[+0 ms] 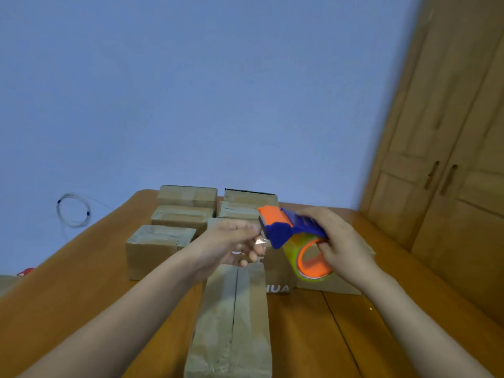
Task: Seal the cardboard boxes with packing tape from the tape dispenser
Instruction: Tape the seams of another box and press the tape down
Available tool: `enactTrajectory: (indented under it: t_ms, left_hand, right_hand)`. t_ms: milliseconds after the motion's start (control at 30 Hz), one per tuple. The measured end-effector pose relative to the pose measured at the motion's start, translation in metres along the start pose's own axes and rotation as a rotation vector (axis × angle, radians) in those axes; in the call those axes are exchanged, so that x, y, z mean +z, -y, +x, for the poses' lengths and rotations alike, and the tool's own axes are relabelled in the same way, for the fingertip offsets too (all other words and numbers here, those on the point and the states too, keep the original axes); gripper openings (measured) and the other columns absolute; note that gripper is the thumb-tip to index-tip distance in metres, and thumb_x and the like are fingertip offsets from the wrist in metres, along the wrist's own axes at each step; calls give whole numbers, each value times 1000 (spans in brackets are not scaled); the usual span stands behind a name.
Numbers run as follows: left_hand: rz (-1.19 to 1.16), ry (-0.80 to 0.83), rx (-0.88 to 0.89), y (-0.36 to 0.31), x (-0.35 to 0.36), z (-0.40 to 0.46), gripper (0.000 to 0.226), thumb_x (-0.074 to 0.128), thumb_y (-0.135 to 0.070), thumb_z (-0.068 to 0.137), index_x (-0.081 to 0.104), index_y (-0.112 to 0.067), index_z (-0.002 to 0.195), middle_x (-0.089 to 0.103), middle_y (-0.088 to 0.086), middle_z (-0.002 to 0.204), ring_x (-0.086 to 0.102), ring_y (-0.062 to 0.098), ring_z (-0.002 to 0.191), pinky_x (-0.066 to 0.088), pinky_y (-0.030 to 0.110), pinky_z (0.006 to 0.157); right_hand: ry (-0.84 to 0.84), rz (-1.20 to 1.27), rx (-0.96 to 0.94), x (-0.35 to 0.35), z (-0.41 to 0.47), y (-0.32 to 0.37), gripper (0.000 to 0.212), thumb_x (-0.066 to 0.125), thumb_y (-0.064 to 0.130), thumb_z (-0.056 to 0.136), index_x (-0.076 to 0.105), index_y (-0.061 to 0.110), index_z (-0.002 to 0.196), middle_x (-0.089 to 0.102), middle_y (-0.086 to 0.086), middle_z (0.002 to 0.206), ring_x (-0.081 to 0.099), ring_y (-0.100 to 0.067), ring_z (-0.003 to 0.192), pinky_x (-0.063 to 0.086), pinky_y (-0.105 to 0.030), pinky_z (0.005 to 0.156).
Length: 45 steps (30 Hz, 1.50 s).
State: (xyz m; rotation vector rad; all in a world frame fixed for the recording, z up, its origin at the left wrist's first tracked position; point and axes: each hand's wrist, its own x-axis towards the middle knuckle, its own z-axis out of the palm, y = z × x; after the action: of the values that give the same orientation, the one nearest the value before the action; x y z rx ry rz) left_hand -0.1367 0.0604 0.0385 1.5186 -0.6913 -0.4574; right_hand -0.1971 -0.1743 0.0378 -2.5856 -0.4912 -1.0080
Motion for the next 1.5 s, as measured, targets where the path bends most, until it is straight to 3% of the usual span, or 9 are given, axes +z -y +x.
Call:
enactTrajectory:
  t_ms: [167,267,500,633,767,933,1100,1333,1500]
  left_hand:
    - [-45,-41,-93,2,-12,13,27,53,-22,96,62,-11,74,61,8,68,57,15,59,47,25,55]
    - [-65,-75,-136,7,-16,19,25,50,-23,97,58,-10,77,58,7,66,55,14,57,46,25,54]
    - [16,-155,-106,6,-21,29,28,50,-17,97,60,-5,73,57,9,61,53,15,52,48,26,52]
    - [35,-177,-101,-1,-25,34,27,50,-14,96,60,-4,73,57,10,61,54,15,49,48,23,48]
    - [125,-134,-124,3,-33,35,28,52,-16,96,62,-5,72,60,7,60,56,15,50,49,25,52]
    - [184,-202,-126,17,-73,24,27,60,-25,92,63,-8,71,61,5,60,57,14,52,51,25,55]
    - [172,-177,-157,44,-95,9,27,63,-29,84,64,-6,69,61,9,61,57,19,55,52,30,62]
    - [94,-70,-184,65,-110,0,59,84,-66,42,68,-14,63,63,12,65,61,22,56,54,29,58]
    - [38,-36,-170,78,-111,3,57,79,-68,52,69,-14,67,64,13,71,65,24,64,57,31,64]
  right_hand:
    - [47,-105,-31,-2,9,1,74,45,0,62,53,21,132,57,-1,124,51,-19,114,44,-27,89]
    - [50,-231,-101,-2,20,3,74,51,0,65,49,27,134,58,-3,117,55,-24,103,44,-28,74]
    - [173,-465,-233,-4,39,0,85,63,-6,73,34,39,140,57,-6,116,56,-29,90,50,-36,61]
    - [222,-494,-205,-2,39,-9,91,58,-5,80,20,47,143,56,-5,123,55,-29,93,45,-34,63]
    - [274,-427,-193,5,34,-13,86,44,4,85,6,56,140,52,-4,122,50,-27,96,50,-45,68]
    - [262,-495,-213,-8,17,-35,90,56,-8,76,28,42,144,58,-9,112,55,-31,91,46,-36,71]
    - [307,-537,-209,-7,-4,-46,96,66,-8,74,26,44,144,59,-6,111,55,-26,90,42,-29,69]
    - [296,-575,-159,-4,-24,-60,99,77,-6,66,34,39,142,61,-7,109,58,-24,87,39,-27,67]
    - [269,-632,-213,-5,-28,-63,98,83,-5,58,43,33,139,63,-8,104,61,-26,85,49,-33,65]
